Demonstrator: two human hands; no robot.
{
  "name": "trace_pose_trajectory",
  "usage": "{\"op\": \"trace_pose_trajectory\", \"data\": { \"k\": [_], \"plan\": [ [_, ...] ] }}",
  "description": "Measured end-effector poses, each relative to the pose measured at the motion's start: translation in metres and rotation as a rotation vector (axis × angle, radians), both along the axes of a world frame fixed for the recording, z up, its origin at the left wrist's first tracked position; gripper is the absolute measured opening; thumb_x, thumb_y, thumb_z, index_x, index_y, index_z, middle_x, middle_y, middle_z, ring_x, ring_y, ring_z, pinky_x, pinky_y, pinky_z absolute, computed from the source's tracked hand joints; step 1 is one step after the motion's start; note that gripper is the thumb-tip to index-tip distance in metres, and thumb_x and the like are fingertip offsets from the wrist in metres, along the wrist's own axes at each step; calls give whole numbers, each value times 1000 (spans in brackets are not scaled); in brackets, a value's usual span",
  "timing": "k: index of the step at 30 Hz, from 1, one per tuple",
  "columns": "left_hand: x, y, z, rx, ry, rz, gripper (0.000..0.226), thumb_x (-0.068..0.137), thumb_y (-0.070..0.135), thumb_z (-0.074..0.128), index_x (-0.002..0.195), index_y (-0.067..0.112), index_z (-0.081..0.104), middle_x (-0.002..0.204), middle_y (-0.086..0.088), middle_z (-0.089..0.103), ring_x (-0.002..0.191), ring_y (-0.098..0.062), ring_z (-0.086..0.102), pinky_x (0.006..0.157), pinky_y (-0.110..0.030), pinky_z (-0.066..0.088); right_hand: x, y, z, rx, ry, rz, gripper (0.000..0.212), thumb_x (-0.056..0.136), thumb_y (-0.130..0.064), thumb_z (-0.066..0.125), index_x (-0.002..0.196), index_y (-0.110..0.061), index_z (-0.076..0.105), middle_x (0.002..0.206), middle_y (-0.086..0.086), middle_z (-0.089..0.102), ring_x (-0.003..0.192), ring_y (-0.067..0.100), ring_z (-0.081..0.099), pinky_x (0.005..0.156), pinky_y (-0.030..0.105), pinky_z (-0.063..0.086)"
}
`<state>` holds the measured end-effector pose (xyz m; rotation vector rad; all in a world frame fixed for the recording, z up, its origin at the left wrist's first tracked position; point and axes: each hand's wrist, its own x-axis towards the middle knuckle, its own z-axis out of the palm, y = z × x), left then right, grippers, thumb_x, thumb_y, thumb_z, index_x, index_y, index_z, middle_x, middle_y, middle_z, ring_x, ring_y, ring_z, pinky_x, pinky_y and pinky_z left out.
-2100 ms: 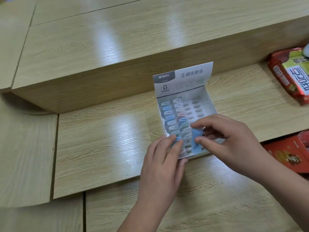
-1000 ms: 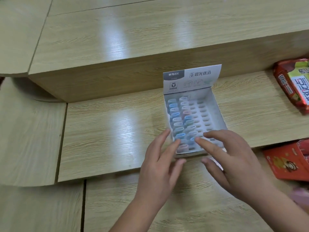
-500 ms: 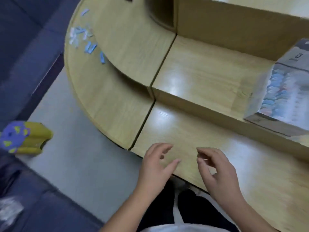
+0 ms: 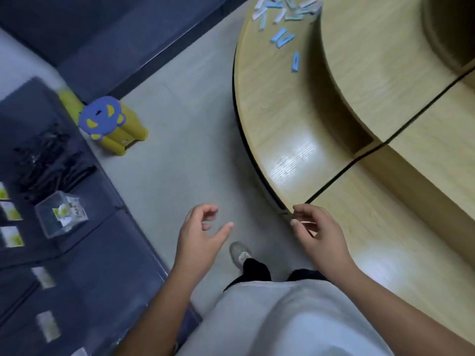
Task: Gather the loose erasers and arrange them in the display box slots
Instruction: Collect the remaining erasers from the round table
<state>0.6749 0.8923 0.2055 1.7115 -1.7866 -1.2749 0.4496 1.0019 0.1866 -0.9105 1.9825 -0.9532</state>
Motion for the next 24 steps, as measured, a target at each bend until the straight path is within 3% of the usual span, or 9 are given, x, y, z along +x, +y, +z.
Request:
{"op": "trace_pose_trajectory", "data": {
  "k": [6,10,15,19,24],
  "plan": [
    [62,-106,19,-87,-22,65,44,76,16,85,101,37,57,107,5,66,98,-10,64,83,-31,51,31,-100,11,-30,-11,44,29,91,-20,66,119,-25,63,108,-15,62,99,-5,59,82,7,46],
    [64,-160,21,-81,4,90,44,76,13,84,99,39,57,105,8,66,95,-9,64,83,-33,52,37,-172,13,-76,-38,76,30,90,-16,67,119,-22,62,108,-12,61,98,-1,61,82,11,49],
    [46,-243,21,-97,61,119,31,75,30,74,100,39,59,102,6,66,91,-12,64,83,-38,56,32,-267,5,-100,-52,97,31,89,-15,68,120,-20,62,107,-7,62,97,2,62,81,13,50],
    [28,-311,27,-70,68,127,34,80,19,77,102,40,59,103,2,67,92,-16,64,82,-38,56,18,-341,7,-92,-63,72,30,88,-13,68,117,-21,62,105,-5,63,94,3,62,78,13,49],
    [6,-391,37,5,85,97,31,89,9,71,107,32,61,105,3,67,90,-6,64,80,-18,53,7,-419,18,-70,-89,-5,30,88,-15,68,113,-30,61,105,-10,64,96,0,62,80,12,49]
  ]
}}
